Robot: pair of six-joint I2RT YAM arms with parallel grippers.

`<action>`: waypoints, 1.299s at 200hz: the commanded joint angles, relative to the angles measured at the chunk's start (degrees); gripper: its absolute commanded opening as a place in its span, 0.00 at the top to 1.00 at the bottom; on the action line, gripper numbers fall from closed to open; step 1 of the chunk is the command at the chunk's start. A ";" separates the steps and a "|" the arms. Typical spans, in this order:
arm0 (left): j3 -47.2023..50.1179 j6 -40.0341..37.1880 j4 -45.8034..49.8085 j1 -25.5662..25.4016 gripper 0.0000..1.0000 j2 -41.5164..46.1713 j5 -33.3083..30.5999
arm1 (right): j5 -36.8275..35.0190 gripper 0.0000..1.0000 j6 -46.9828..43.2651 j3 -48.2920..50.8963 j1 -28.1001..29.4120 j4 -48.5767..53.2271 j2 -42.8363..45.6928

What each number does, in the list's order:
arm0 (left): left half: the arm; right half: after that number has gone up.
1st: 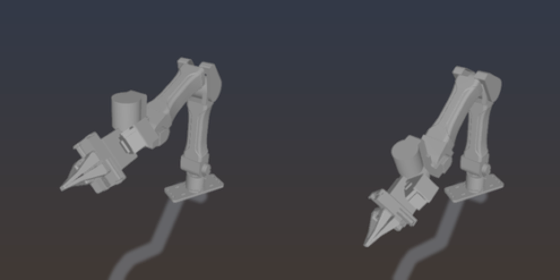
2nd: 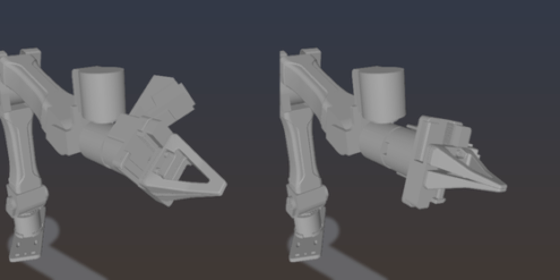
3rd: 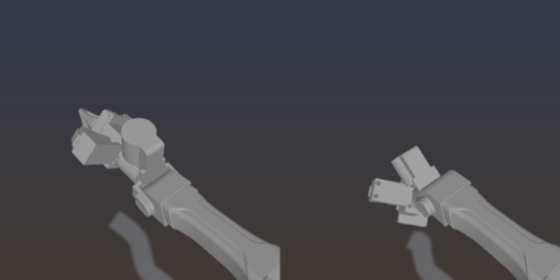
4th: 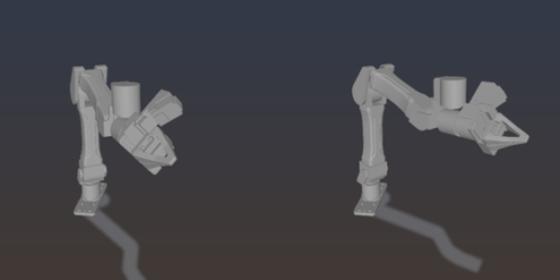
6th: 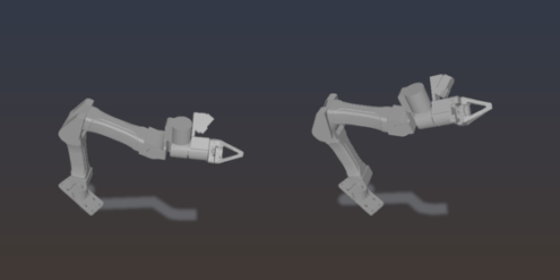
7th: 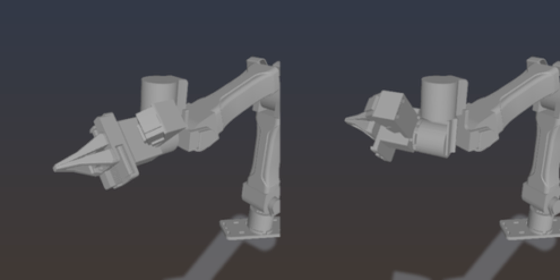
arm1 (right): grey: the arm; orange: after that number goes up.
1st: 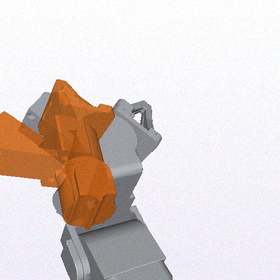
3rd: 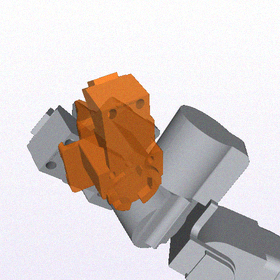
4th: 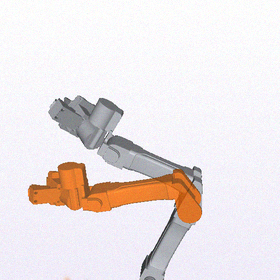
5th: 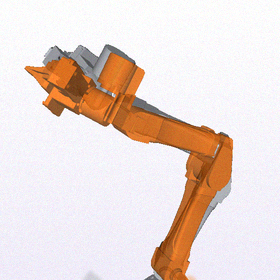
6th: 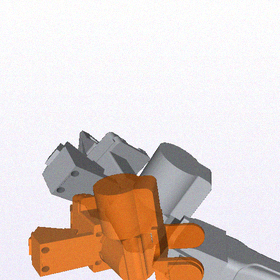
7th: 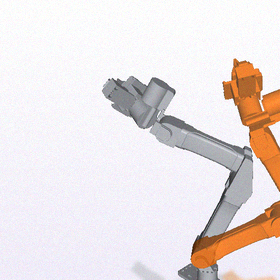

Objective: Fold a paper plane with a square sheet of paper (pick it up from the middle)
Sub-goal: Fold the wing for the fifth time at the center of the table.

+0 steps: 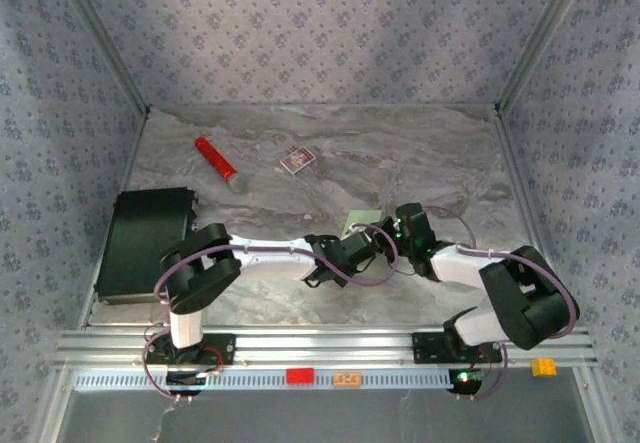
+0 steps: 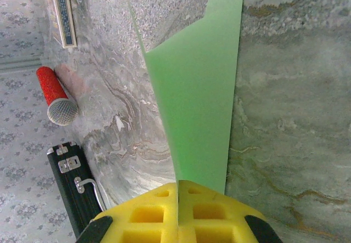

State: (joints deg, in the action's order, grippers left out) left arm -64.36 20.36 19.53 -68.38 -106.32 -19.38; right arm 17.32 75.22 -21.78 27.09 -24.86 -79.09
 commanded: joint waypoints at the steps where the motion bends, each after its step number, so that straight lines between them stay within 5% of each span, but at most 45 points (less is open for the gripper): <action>1: -1.78 -0.67 -0.02 -0.44 0.81 -0.79 -1.68 | 0.76 0.95 -0.78 0.21 -0.06 1.98 1.35; 59: -1.35 -0.35 -0.45 -0.37 0.89 -0.86 -1.37 | 0.44 0.89 -2.25 -0.27 -0.44 4.88 2.65; 126: -0.94 0.29 -0.66 -0.42 0.89 -1.07 -0.10 | -0.25 0.68 -7.96 -0.61 -4.62 17.21 10.02; 191: -1.65 0.12 0.07 -0.35 0.86 -1.87 0.40 | 1.01 0.60 -11.04 0.66 -8.84 24.28 17.71; 260: -2.74 -0.23 0.75 -0.36 0.85 -2.91 2.44 | 5.54 0.59 -12.66 -1.15 -8.09 21.65 13.76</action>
State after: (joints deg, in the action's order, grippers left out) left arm -65.01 20.38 19.42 -68.38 -107.72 -18.46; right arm 20.36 64.42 -21.67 18.46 -3.16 -63.42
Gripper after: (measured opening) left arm 0.149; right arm 0.413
